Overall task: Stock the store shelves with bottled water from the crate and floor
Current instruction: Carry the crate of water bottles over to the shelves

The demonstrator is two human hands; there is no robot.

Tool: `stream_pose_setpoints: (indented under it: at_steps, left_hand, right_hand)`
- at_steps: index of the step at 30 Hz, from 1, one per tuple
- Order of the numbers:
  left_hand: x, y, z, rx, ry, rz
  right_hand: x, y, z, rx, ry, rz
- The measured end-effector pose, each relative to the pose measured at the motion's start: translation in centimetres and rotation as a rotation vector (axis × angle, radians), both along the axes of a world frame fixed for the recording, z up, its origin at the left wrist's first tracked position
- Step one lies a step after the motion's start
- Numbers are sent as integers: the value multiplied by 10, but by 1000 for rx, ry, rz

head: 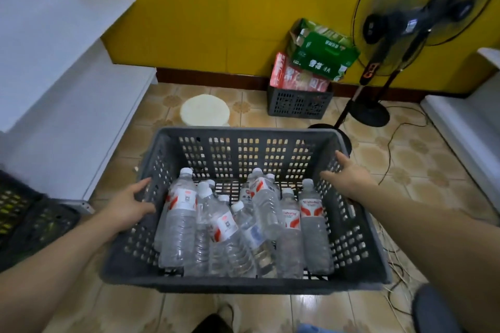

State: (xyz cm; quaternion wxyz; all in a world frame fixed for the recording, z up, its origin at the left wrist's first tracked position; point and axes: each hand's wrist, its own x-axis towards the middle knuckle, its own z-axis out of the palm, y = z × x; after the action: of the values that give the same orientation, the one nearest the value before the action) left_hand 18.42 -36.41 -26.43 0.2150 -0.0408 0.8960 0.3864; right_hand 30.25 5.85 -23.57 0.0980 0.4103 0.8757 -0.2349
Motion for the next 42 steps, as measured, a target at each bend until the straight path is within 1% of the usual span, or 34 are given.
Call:
stream_pose_setpoints:
  at_steps: [4, 8, 17, 22, 27, 30, 34, 37, 42]
  left_hand:
    - [-57, 36, 1, -25, -2, -76]
    - [-115, 69, 3, -1, -24, -114]
    - [-206, 165, 25, 24, -4, -64]
    - [-239, 219, 23, 0, 24, 65]
    - [-263, 260, 17, -29, -3, 214]
    - [-283, 280, 19, -61, 7, 228]
    - [-319, 297, 15, -50, -22, 265]
    - [-359, 306, 10, -42, -48, 294]
    - [-432, 327, 8, -47, -53, 265]
  right_hand:
    - [-46, 37, -9, -59, 7, -50]
    - [-88, 71, -7, -44, 9, -93]
    - [-191, 168, -2, 9, 5, -60]
    - [-263, 235, -7, 17, 2, 78]
    - [-339, 285, 4, 50, -16, 257]
    - [-381, 309, 3, 53, -23, 304]
    - [-438, 328, 0, 45, -24, 336]
    - [-483, 336, -1, 55, -32, 360]
    - [-557, 354, -5, 79, -61, 383]
